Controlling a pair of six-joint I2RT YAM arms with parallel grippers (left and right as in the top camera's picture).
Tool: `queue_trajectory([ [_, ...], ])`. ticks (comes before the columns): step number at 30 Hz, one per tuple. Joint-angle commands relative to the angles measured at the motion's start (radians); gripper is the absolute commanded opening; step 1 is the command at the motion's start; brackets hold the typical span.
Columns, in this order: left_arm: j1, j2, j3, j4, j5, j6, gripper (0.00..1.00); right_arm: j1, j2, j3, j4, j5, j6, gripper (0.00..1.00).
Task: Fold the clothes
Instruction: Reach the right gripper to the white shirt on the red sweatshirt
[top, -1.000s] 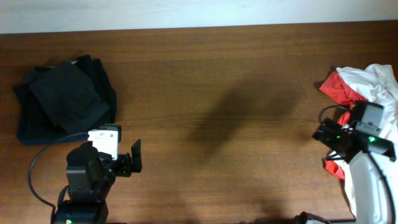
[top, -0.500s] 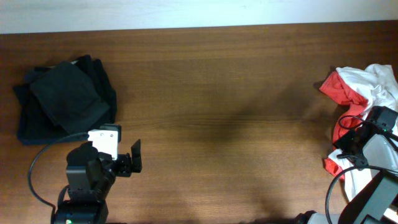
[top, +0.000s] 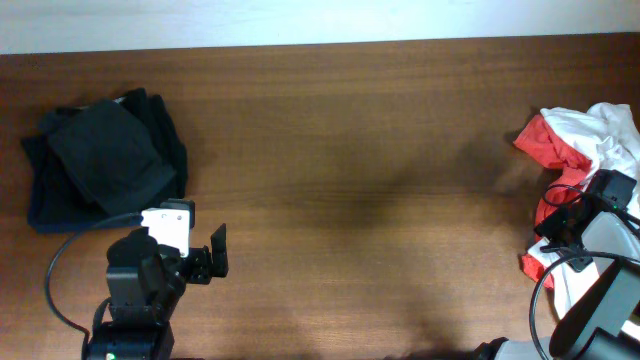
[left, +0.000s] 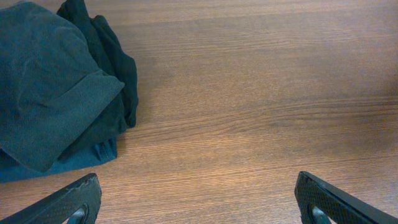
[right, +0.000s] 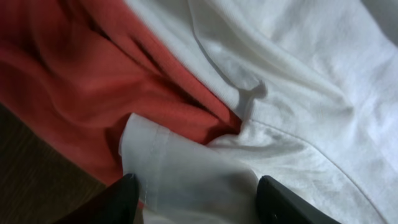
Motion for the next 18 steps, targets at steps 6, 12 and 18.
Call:
queue_trajectory([
  [6,-0.005,0.000,0.023,0.008,0.014,-0.007,0.99,-0.005,0.004,0.029,0.003,0.012,0.010,0.15],
  [12,-0.005,0.000,0.023,0.008,0.011,-0.007,0.99,-0.005,0.004,0.167,-0.154,-0.033,0.010,0.04],
  [18,-0.005,0.000,0.023,0.008,0.011,-0.007,0.99,-0.005,0.004,0.503,-0.483,-0.090,0.005,0.04],
])
